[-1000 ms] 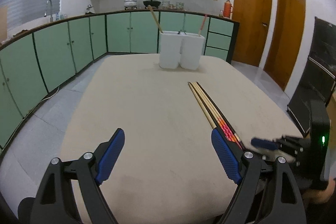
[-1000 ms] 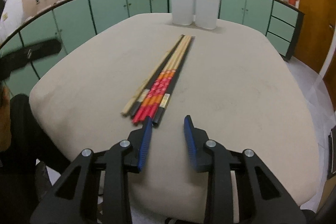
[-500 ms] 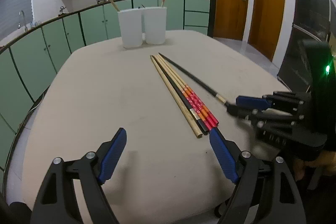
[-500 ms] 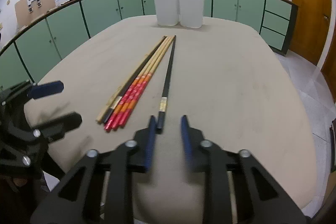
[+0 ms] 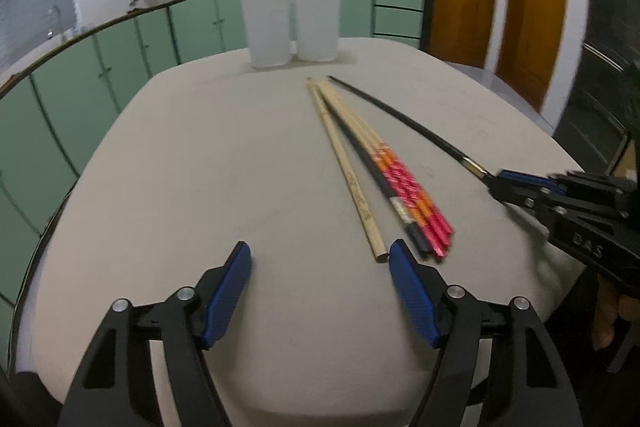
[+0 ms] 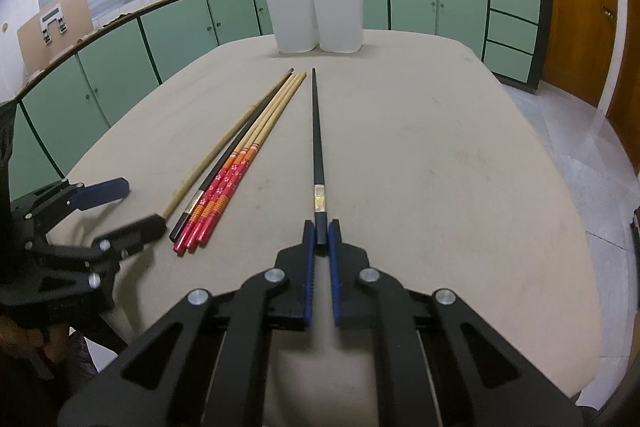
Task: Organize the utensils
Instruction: 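Grasp a black chopstick with the right tool while the left tool grasps a wooden chopstick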
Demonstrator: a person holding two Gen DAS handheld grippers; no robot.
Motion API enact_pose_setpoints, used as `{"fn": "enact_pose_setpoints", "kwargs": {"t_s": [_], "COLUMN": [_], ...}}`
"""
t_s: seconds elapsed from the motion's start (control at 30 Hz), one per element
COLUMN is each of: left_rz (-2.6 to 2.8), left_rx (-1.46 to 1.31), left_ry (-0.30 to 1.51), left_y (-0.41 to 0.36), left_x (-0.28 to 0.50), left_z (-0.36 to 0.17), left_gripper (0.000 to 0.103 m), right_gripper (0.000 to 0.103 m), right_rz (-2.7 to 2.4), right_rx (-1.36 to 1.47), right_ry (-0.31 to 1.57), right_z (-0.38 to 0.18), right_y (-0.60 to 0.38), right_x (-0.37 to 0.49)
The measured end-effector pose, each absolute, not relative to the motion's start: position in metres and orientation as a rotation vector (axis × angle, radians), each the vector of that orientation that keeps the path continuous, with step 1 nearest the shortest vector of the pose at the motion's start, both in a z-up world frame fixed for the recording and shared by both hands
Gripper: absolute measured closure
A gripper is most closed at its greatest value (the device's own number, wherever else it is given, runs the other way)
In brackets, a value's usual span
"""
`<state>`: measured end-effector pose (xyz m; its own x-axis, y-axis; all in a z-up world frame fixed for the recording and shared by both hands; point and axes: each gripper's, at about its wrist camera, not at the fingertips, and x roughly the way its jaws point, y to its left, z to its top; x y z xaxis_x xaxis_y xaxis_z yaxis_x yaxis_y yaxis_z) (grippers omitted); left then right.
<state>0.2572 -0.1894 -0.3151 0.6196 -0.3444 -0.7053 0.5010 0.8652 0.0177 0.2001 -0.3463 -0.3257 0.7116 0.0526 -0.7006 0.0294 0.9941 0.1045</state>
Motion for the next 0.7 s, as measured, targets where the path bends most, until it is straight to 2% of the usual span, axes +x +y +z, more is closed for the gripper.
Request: {"fn": "enact_pose_setpoints", "kwargs": {"t_s": [0.33,0.4,0.43,0.47,0.5,0.57,0.63,0.7], "left_rz": [-0.527,-0.519,-0.513,-0.509,-0.507,-0.498,-0.482,-0.458], "left_rx": [0.219,0.212,0.207,0.196,0.183,0.16,0.137,0.135], "left_ry": [0.727,0.719,0.715,0.713,0.714,0.718,0.721,0.717], "left_y": [-0.199,-0.2,-0.2,-0.199,-0.197,-0.194,-0.188,-0.184], "left_x": [0.26,0.264,0.265,0.267,0.27,0.275,0.278,0.278], "left_z": [-0.317,-0.316,-0.316,-0.316,-0.316,-0.316,-0.315,-0.315], "left_gripper": [0.034,0.042,0.05,0.064,0.069,0.088,0.096,0.096], "right_gripper": [0.093,0.093,0.093,0.093,0.096,0.096,0.097,0.097], "right_rz": [0.015,0.006,0.001,-0.006,-0.016,-0.03,-0.055,-0.088], "right_rx": [0.092,0.089,0.085,0.077,0.07,0.069,0.063,0.057], "right_ry": [0.765,0.762,0.762,0.76,0.758,0.755,0.748,0.744], "right_z": [-0.326,-0.326,-0.326,-0.327,-0.327,-0.327,-0.327,-0.327], "right_y": [-0.339,-0.339,-0.338,-0.337,-0.336,-0.336,-0.334,-0.334], "right_x": [0.204,0.205,0.206,0.205,0.205,0.205,0.204,0.202]}}
